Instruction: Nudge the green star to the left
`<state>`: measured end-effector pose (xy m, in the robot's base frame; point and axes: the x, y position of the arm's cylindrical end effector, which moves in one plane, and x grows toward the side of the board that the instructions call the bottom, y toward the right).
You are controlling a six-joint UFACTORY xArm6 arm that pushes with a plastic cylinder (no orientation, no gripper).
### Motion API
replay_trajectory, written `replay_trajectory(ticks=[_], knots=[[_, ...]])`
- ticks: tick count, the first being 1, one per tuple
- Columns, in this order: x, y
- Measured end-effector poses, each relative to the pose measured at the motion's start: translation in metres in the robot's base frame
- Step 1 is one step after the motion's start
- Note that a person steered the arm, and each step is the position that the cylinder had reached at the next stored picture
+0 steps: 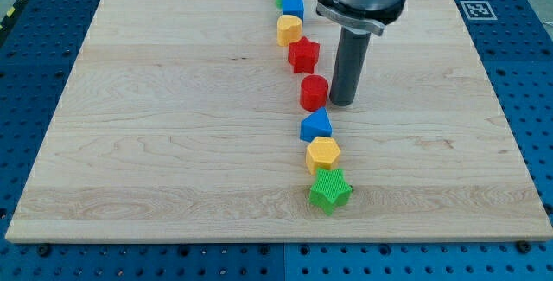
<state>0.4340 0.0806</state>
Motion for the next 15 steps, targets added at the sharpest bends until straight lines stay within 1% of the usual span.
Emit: replay_trajectory(ticks=[2, 4, 5, 6, 7, 13, 15], knots=[[-0.042, -0.006], [-0.096, -0.009], [-0.117, -0.009], [-0.119, -0.009], [-0.111, -0.009], [0.033, -0.009], [0.076, 0.003]])
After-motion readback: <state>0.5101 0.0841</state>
